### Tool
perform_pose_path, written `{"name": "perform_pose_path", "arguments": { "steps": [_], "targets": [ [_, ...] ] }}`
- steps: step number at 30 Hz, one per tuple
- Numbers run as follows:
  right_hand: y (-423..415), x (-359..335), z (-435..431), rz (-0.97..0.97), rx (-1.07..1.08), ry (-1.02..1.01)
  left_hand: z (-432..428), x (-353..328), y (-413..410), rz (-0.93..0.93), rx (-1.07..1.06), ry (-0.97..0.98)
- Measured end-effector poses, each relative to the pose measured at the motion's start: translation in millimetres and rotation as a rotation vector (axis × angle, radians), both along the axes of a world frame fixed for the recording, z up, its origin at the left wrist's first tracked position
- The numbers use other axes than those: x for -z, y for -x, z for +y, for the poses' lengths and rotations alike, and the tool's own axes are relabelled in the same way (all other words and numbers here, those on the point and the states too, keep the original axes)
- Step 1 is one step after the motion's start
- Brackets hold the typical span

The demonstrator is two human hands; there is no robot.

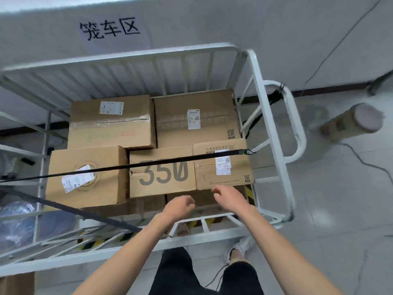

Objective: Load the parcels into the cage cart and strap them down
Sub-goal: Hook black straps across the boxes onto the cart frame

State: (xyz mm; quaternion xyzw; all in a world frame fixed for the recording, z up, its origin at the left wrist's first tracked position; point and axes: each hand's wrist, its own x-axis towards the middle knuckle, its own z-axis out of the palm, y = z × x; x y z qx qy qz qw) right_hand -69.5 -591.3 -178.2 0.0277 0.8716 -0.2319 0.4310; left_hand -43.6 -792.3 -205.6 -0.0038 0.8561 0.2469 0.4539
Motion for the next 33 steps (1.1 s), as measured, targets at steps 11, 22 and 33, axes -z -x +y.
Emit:
{"name": "perform_pose_path", "arguments": {
  "steps": [11,22,33],
  "targets": [
    [-43.2,-73.5,253.7,0.304,0.281,0.161,273.9,-70.9,3.9,0.194,-0.139,-0.287],
    [-41.3,-107.8,395.8,0.402,0.279,0.159,364.8,-91.1,28.2,0.291,-0.378,-0.204],
    [98.0,-100.4,387.6,0.378,-0.177,0.186,371.1,-77.5,87.7,0.395,-0.722,-0.215]
  ]
}}
